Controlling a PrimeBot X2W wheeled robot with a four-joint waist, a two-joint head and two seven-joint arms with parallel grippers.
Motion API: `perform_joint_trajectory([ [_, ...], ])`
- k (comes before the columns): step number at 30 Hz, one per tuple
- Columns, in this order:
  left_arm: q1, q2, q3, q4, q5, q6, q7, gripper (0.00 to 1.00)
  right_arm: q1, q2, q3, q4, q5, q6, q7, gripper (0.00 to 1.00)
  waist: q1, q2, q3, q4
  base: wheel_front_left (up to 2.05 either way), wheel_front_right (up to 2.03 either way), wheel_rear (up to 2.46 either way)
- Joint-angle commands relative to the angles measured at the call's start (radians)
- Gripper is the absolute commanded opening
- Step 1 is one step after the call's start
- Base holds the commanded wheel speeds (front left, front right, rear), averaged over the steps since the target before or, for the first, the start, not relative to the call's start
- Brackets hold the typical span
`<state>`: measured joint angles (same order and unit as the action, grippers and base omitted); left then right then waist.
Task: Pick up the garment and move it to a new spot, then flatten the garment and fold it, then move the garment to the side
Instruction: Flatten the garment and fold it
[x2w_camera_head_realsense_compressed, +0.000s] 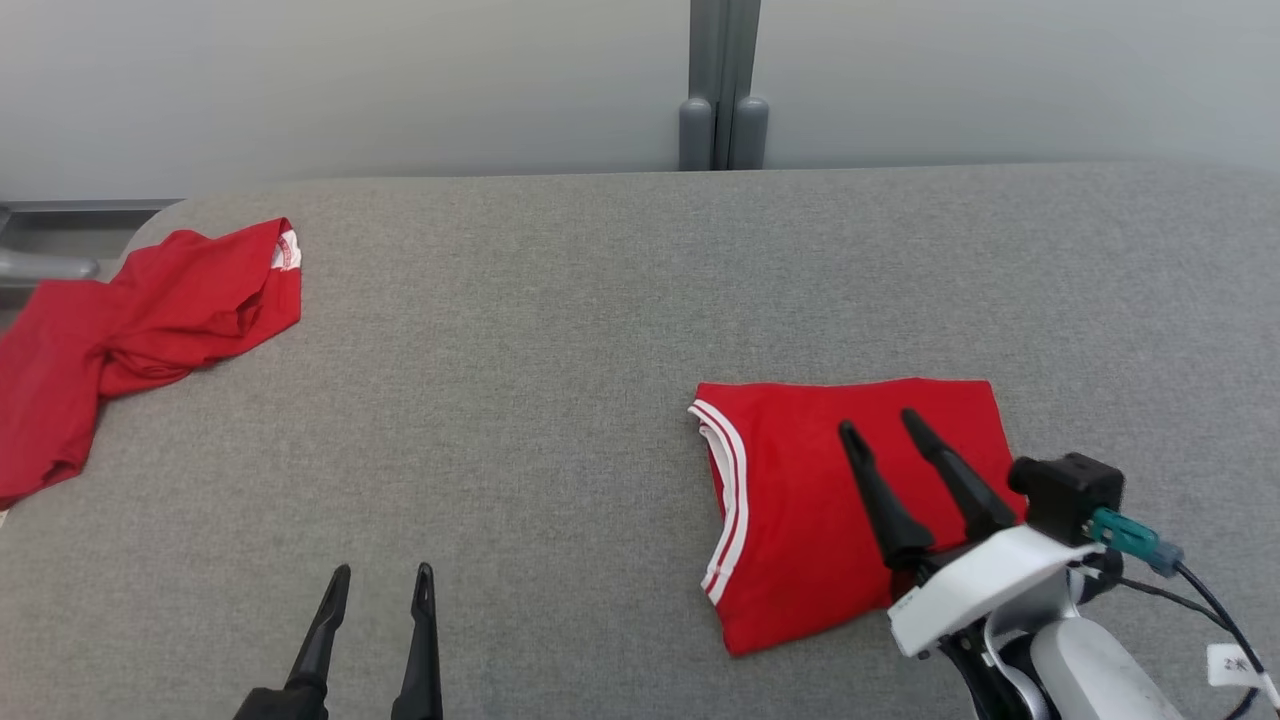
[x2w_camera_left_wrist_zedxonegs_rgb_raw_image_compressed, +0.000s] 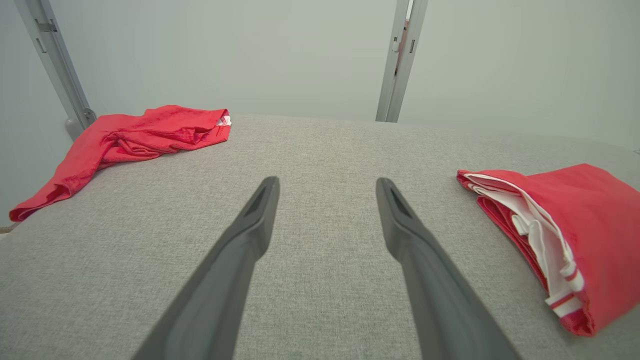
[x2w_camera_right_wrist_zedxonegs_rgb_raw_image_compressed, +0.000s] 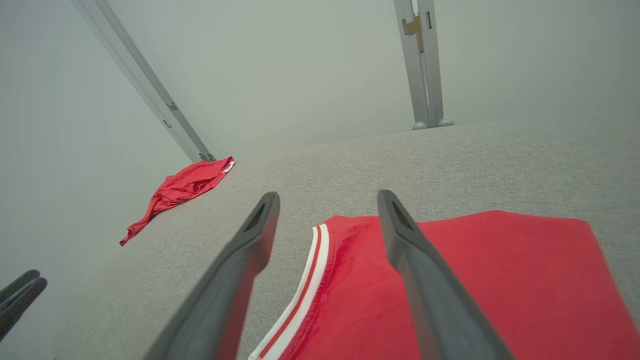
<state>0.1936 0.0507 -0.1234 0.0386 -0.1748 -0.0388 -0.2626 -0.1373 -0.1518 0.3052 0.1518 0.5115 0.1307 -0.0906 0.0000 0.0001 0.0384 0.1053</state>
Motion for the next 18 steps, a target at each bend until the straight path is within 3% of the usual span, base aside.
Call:
perform_joint_trajectory([
  [1,0.011,0.001,0.009,-0.004,0.001,0.004,-0.003,1.0,0.032,-0.001,-0.032,-0.016,-0.024,0.0,-0.049,1.0,0.0,-0.0001,-0.012,-0.018,0.0,0.0,0.0],
  [5,0.001,0.001,0.018,-0.015,0.022,-0.003,-0.003,1.0,0.102,-0.037,-0.154,-0.012,-0.159,0.0,-0.148,1.0,0.0,-0.0001,-0.032,-0.036,0.0,0.0,0.0],
  [10,-0.002,0.001,0.051,-0.027,0.04,-0.003,-0.003,1.0,0.158,-0.049,-0.284,-0.034,-0.337,0.0,-0.175,1.0,0.0,-0.0001,-0.051,-0.051,0.0,0.0,0.0],
  [18,0.046,0.001,0.088,-0.034,0.057,-0.007,-0.003,1.0,0.273,-0.038,-0.356,-0.114,-0.412,0.0,-0.175,1.0,0.0,-0.0001,-0.076,-0.054,0.0,0.0,0.0],
])
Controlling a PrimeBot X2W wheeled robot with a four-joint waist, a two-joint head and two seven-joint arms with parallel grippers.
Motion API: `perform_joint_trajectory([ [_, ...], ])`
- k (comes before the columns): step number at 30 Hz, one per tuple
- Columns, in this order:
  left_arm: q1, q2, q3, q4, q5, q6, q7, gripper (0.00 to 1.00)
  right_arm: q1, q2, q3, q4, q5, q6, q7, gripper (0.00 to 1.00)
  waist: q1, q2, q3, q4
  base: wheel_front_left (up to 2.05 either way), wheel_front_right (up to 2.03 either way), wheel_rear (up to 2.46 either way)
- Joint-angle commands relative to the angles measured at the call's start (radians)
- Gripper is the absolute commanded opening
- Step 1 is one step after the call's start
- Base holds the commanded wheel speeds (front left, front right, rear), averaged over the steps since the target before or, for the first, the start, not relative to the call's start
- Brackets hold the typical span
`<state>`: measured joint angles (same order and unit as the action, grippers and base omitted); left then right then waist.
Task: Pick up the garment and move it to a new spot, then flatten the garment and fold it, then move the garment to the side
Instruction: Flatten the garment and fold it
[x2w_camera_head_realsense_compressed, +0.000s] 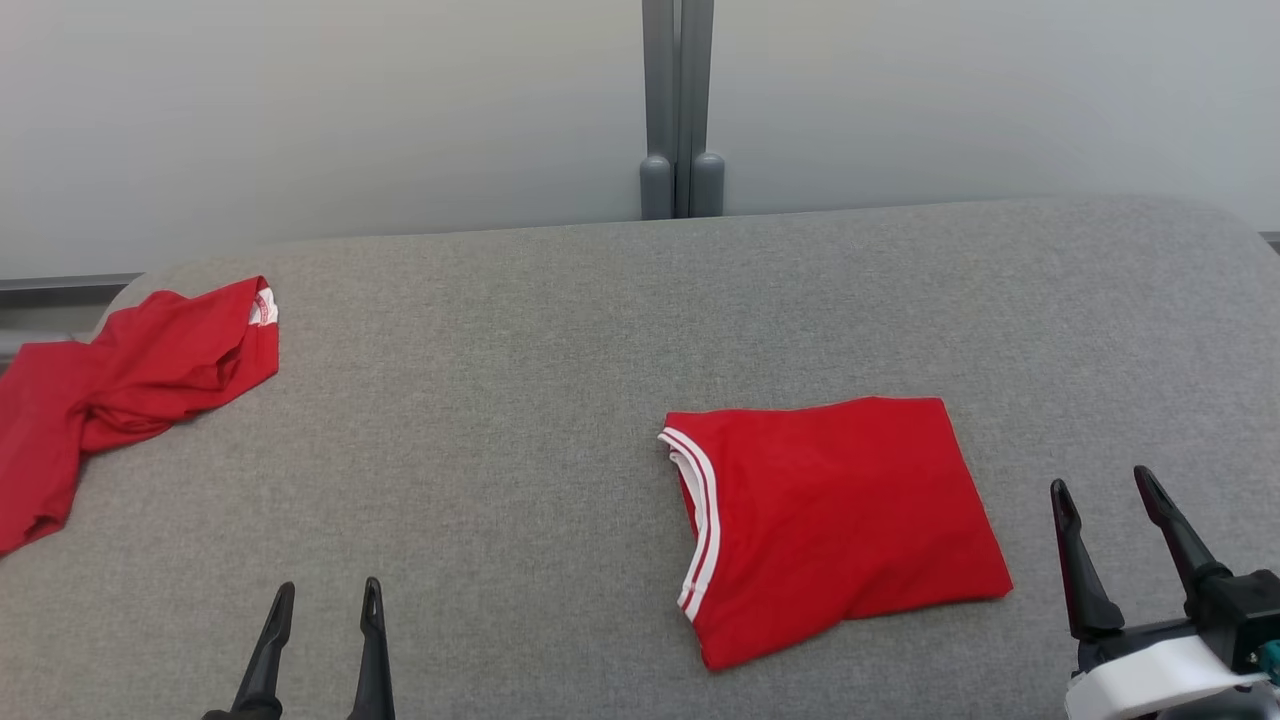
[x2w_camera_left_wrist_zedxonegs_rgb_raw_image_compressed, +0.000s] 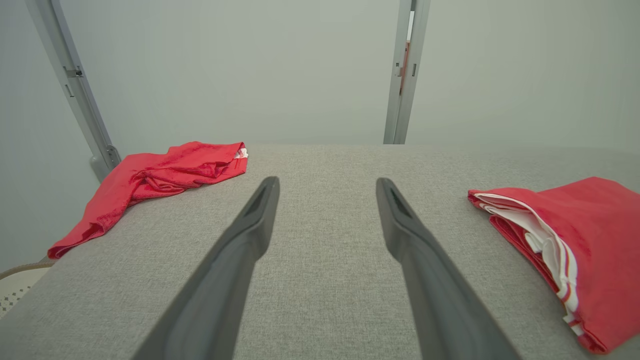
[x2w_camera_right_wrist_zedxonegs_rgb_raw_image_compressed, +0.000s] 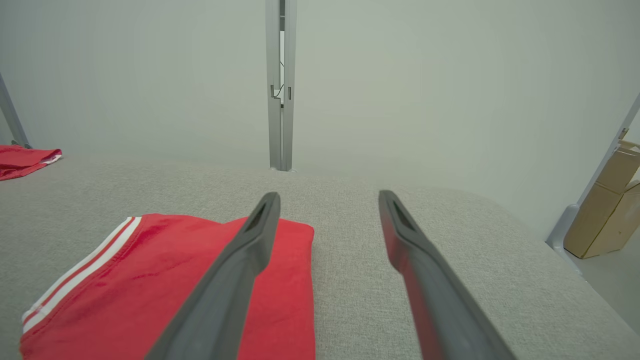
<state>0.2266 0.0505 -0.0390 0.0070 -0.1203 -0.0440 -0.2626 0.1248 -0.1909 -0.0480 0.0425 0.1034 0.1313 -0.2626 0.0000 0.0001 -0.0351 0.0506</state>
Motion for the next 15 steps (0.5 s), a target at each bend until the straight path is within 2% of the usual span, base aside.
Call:
perform_joint_trajectory([
  [1,0.018,0.001,0.006,-0.004,0.005,-0.002,-0.003,1.0,0.022,0.004,-0.006,-0.002,-0.006,-0.001,-0.003,1.0,0.0,-0.0001,-0.004,0.003,0.0,0.0,0.0],
  [15,0.035,0.001,0.016,-0.007,0.018,-0.012,-0.003,1.0,0.024,0.028,-0.021,0.02,0.016,-0.001,-0.003,1.0,0.0,-0.0001,-0.004,0.012,0.0,0.0,0.0],
])
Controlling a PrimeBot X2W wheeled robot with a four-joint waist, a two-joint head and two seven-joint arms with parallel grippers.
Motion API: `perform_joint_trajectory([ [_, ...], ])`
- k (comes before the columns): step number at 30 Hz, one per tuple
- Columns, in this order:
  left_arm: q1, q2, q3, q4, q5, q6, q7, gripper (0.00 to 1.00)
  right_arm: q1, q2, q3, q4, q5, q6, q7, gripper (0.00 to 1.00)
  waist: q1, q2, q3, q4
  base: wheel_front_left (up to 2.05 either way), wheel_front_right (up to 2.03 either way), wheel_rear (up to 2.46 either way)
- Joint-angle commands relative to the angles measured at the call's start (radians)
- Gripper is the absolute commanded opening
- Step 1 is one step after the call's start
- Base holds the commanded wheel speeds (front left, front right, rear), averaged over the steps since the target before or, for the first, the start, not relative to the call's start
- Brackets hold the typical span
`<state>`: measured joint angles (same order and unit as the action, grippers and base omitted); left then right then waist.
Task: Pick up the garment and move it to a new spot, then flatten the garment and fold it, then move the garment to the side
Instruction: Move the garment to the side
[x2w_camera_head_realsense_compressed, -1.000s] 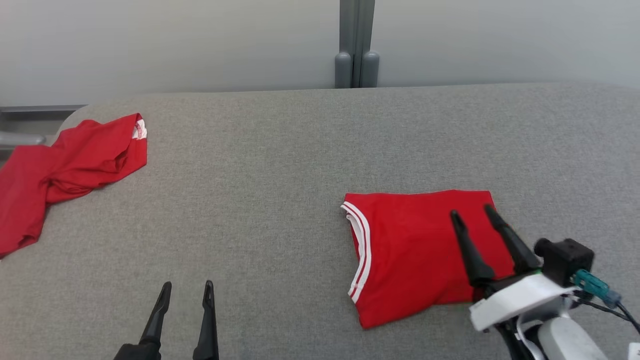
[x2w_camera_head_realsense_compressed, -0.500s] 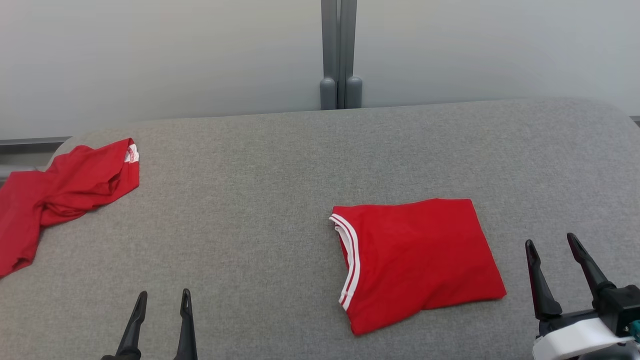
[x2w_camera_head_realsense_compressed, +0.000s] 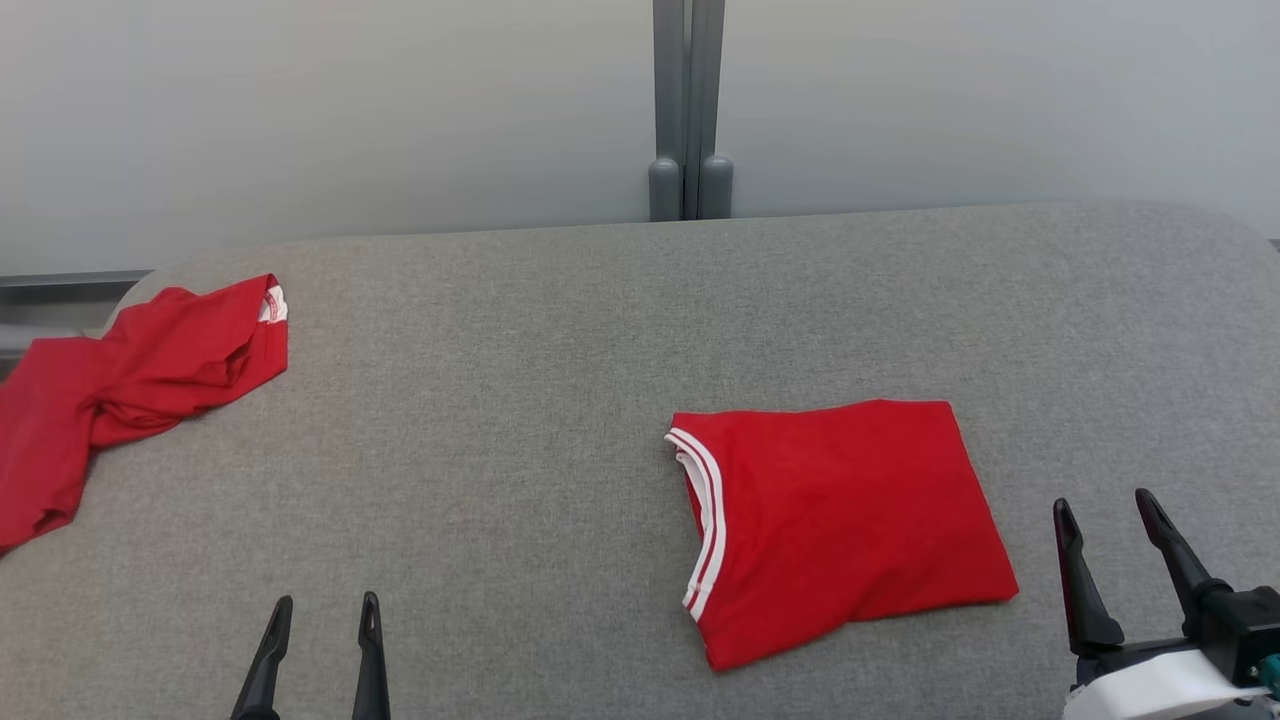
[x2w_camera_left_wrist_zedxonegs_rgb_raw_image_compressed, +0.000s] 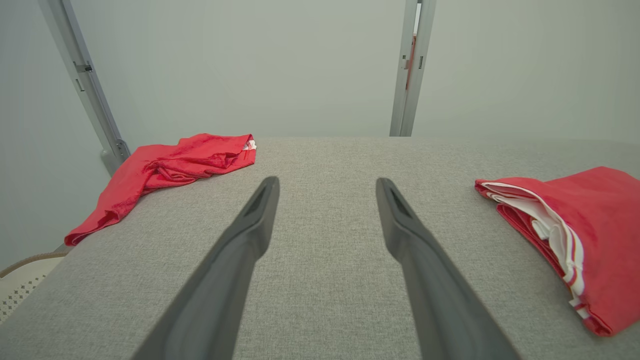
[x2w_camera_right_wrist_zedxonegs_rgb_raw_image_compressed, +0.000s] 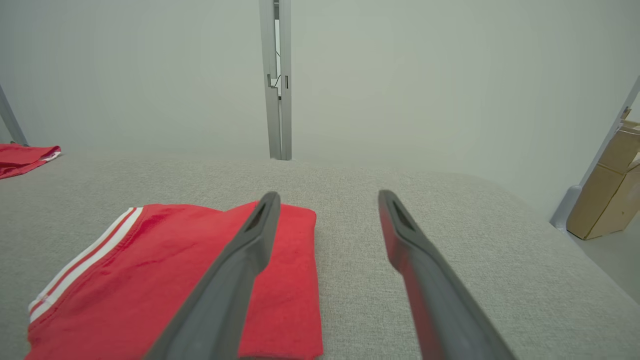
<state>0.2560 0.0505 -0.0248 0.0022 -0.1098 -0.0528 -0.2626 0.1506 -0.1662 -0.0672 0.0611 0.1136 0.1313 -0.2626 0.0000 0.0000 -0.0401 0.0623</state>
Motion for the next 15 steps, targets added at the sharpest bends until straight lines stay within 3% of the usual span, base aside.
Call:
perform_joint_trajectory([
  [1,0.005,0.001,0.001,-0.004,0.006,-0.004,-0.003,1.0,-0.006,0.011,-0.007,0.002,0.016,-0.001,-0.003,1.0,0.0,0.0,0.003,0.0,0.0,0.0,0.0],
  [7,-0.01,0.001,-0.015,-0.004,-0.002,-0.012,-0.003,1.0,-0.109,0.006,0.002,0.115,0.145,-0.001,0.029,1.0,0.0,0.0,0.029,-0.002,0.0,0.0,0.0],
  [12,-0.049,0.001,-0.03,0.001,-0.004,-0.024,-0.003,1.0,-0.306,-0.027,0.048,0.197,0.328,-0.001,0.356,1.0,0.0,0.0,0.088,0.006,0.0,0.0,0.0],
  [15,-0.09,0.001,-0.047,0.009,-0.005,-0.034,-0.003,1.0,-0.406,-0.075,0.074,0.277,0.341,-0.001,0.546,1.0,0.0,0.0,0.134,0.028,0.0,0.0,0.0],
])
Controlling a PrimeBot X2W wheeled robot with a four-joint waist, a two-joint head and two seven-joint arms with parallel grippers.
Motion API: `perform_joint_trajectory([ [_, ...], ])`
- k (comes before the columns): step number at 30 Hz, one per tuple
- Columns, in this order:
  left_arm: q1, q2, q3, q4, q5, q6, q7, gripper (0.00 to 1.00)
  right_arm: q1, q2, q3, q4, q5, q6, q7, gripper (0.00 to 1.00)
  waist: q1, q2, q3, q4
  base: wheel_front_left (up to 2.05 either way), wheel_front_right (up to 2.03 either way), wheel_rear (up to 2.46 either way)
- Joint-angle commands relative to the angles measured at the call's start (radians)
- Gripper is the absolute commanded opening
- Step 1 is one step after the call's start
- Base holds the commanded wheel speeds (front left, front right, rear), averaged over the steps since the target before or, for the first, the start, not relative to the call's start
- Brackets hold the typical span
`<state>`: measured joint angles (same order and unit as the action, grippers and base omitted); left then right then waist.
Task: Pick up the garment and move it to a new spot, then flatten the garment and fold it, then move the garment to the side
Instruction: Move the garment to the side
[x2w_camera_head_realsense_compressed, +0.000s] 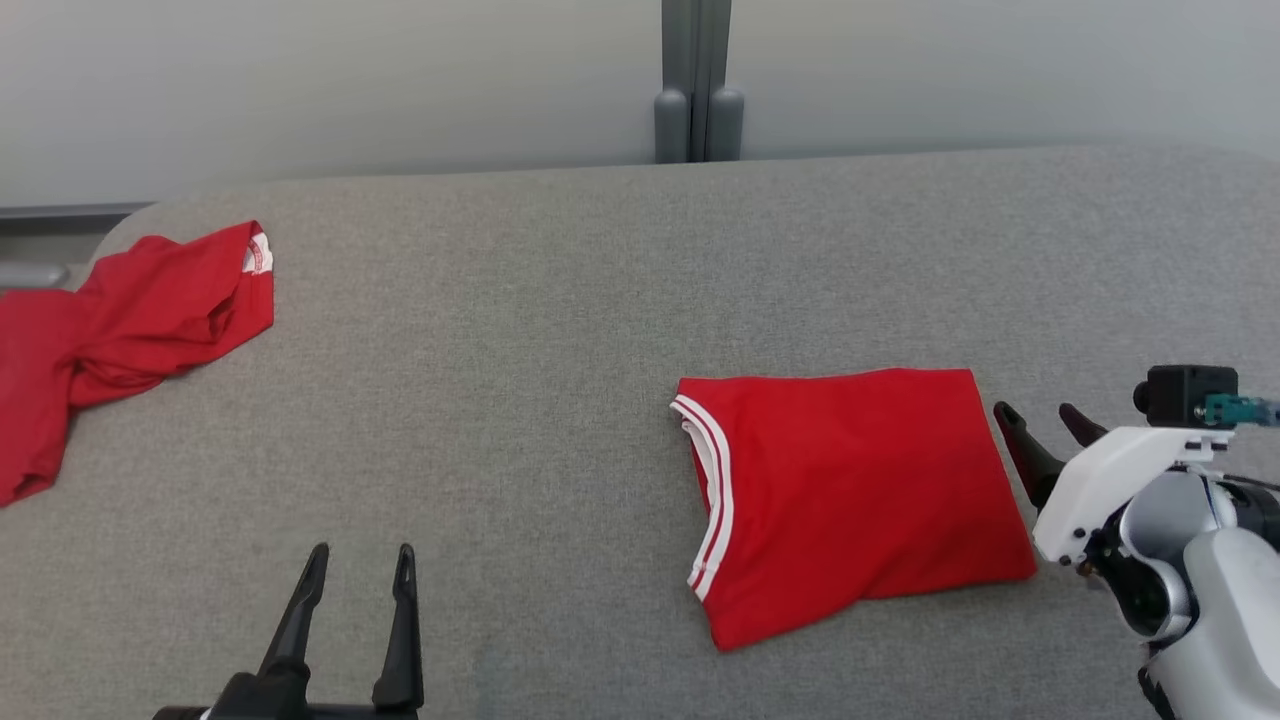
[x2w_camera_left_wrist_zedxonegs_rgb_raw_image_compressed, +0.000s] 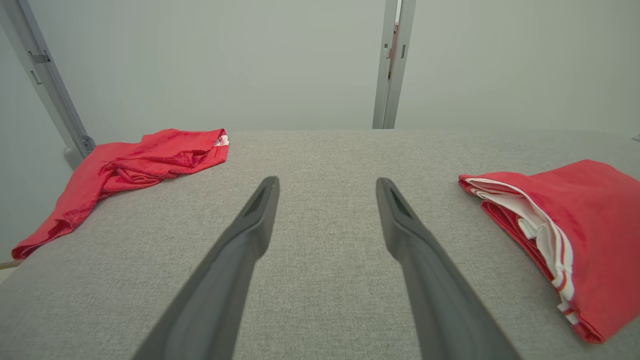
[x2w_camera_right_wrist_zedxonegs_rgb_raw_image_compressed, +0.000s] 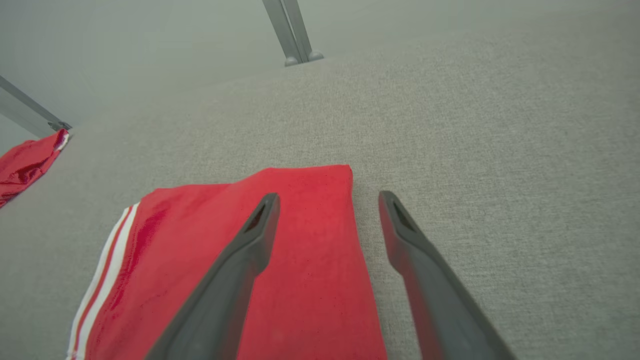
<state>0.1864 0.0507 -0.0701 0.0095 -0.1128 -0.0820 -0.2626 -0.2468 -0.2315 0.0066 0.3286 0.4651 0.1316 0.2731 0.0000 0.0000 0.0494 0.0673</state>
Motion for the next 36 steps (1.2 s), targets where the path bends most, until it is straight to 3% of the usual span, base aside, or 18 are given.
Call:
perform_joint_trajectory([
  [1,-0.031,0.001,-0.007,0.004,-0.003,-0.006,-0.003,1.0,-0.029,-0.018,0.011,0.038,-0.018,-0.002,0.051,1.0,0.0,0.0,0.055,0.03,0.0,0.0,0.0],
  [4,-0.058,0.001,-0.02,0.013,-0.007,-0.013,-0.003,1.0,-0.092,-0.049,0.034,0.124,-0.066,-0.001,0.119,1.0,0.0,0.0,0.086,0.058,0.0,0.0,0.0],
  [11,-0.084,0.001,-0.011,0.019,-0.006,-0.021,-0.003,1.0,-0.143,-0.036,0.085,0.283,-0.031,-0.002,0.229,1.0,0.0,0.0,0.121,0.082,0.0,0.0,0.0],
  [12,-0.086,0.001,-0.009,0.018,-0.003,-0.022,-0.003,1.0,-0.15,-0.031,0.077,0.297,-0.022,-0.002,0.225,0.0,0.0,0.0,0.126,0.079,0.0,0.0,0.0],
  [17,-0.099,0.001,0.009,0.005,0.006,-0.025,-0.003,1.0,-0.208,-0.022,0.062,0.298,0.013,-0.002,0.188,0.0,0.0,0.0,0.152,0.024,0.0,0.0,0.0],
  [28,-0.163,0.027,0.015,-0.035,0.04,-0.045,-0.002,1.0,-0.355,-0.036,-0.006,0.316,-0.043,-0.002,0.045,0.0,0.0,0.0,0.276,-0.231,0.0,0.0,0.0],
  [32,-0.214,0.058,-0.024,-0.038,0.05,-0.048,-0.002,1.0,-0.413,-0.046,-0.078,0.355,-0.105,-0.002,-0.031,0.0,0.0,0.0,0.33,-0.249,0.0,0.0,0.0],
  [36,-0.254,0.09,-0.052,-0.056,0.044,-0.049,-0.002,1.0,-0.506,-0.076,-0.184,0.399,-0.192,-0.002,-0.102,0.0,0.0,0.0,0.394,-0.223,0.0,0.0,0.0],
])
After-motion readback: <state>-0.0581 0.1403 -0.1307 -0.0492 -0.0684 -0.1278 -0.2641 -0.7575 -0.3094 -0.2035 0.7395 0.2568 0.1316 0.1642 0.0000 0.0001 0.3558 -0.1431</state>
